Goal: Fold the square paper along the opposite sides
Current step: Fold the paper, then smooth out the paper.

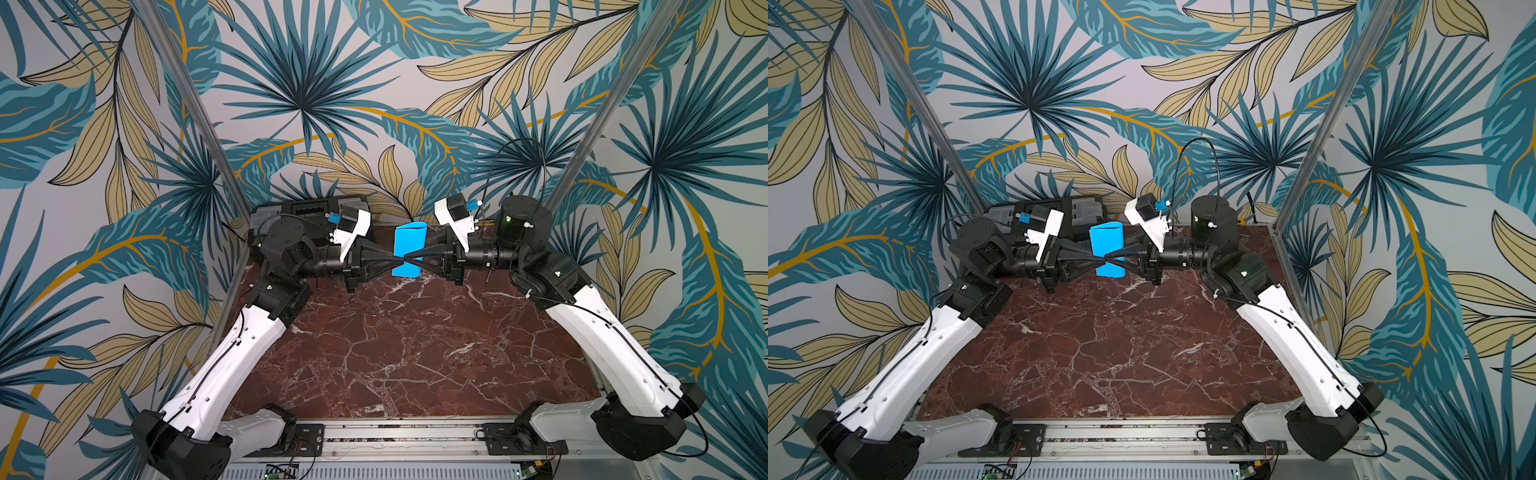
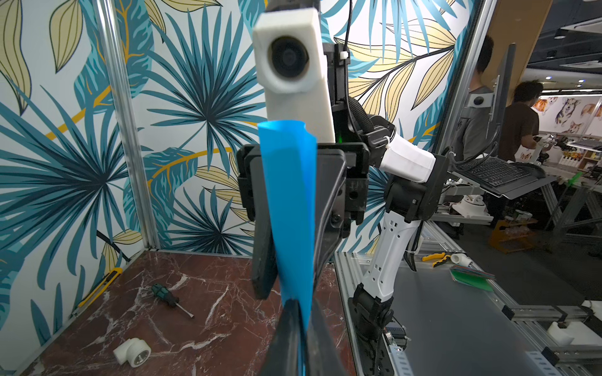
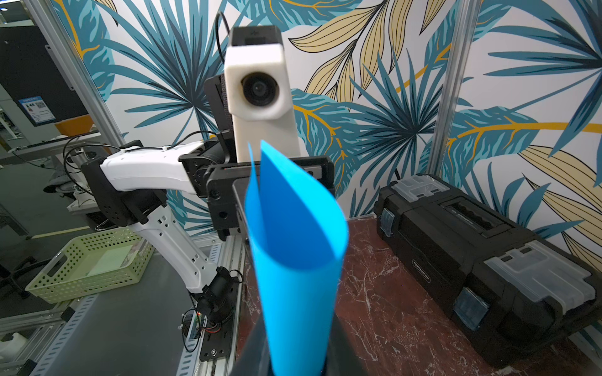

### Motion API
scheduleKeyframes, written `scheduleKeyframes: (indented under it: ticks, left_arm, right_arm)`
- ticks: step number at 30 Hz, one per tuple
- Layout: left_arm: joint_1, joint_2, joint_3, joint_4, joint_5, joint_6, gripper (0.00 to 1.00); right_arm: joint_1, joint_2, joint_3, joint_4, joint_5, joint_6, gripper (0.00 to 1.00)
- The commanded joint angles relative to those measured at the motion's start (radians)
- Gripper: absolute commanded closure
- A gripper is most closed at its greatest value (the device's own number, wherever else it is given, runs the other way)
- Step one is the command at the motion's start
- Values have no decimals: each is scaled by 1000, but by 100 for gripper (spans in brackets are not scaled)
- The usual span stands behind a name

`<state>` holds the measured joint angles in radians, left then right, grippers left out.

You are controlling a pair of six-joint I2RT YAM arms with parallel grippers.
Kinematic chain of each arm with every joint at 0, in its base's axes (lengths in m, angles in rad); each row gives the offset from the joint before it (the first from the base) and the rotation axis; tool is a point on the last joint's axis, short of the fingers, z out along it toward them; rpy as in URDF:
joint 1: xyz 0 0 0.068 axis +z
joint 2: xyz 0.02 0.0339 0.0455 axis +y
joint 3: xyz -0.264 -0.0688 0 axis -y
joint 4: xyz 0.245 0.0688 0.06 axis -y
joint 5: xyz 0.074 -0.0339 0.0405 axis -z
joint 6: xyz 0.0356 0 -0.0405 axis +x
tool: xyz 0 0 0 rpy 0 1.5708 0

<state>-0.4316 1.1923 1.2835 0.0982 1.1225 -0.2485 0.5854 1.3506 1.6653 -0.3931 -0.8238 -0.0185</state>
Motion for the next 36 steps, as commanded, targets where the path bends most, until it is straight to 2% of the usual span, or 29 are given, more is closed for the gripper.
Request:
scheduleKeyframes:
  ticks: [1,7,8,11,13,19,26,36]
  left_arm:
    - [-3,-8,22,-3,-6,19,93]
    - [-3,-10,22,-13,-20,26,100]
    - [-4,-10,21,-15,-23,29,100]
    - [-5,-10,22,-15,-30,29,100]
    - [-4,-12,22,-15,-30,26,100]
    - [-4,-12,23,-2,-27,14,100]
    - [-3,-17,23,5,-27,-1,100]
    - [-4,-31,26,18,-39,-12,100]
  right_arm:
    - [6,8,10,5,-18,5,77]
    - [6,8,10,5,-21,5,76]
    - [7,8,10,6,-19,7,72]
    - [5,6,10,4,-14,5,50]
    - [6,-5,10,-10,-5,-15,44]
    - [5,-31,15,-24,-1,-34,48]
    - [6,-20,10,-24,-8,-29,64]
    - [5,-26,-7,-24,-7,-40,70]
